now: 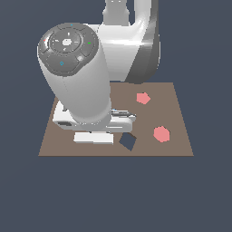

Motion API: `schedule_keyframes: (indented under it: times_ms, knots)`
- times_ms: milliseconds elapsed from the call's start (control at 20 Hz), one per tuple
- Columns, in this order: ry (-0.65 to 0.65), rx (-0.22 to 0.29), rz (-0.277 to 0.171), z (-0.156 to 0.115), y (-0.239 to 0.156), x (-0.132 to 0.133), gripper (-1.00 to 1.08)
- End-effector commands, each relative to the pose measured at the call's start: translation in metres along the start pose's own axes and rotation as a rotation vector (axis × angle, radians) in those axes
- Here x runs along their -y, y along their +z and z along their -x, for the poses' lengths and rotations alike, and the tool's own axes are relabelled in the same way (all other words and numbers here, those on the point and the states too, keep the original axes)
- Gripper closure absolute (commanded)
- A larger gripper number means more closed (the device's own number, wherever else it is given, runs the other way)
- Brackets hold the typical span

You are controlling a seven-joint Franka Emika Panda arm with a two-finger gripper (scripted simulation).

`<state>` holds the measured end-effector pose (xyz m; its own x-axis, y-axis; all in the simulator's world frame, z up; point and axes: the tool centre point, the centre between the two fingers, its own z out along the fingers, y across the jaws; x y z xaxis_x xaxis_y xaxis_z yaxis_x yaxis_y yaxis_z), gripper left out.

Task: Insert a designated object into the corresponding slot on a board.

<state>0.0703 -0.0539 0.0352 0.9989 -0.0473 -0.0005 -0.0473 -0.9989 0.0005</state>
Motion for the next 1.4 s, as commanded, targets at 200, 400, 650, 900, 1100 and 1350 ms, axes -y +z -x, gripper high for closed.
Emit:
schedule_keyframes:
  times_ms: [200, 400, 650, 900, 1100, 1350]
  knots:
    - [0.158, 0.0, 0.0, -0.003, -0.002, 0.041, 1.08]
    - [0.234, 0.0, 0.0, -0.008, -0.003, 0.06, 1.08]
    - [0.308, 0.0, 0.0, -0.014, -0.004, 0.079, 1.08]
    - [0.356, 0.0, 0.0, -0.02, -0.005, 0.09, 1.08]
    - [0.377, 0.0, 0.0, -0.022, -0.005, 0.095, 1.08]
    - [0.378, 0.0, 0.0, -0.023, -0.005, 0.095, 1.08]
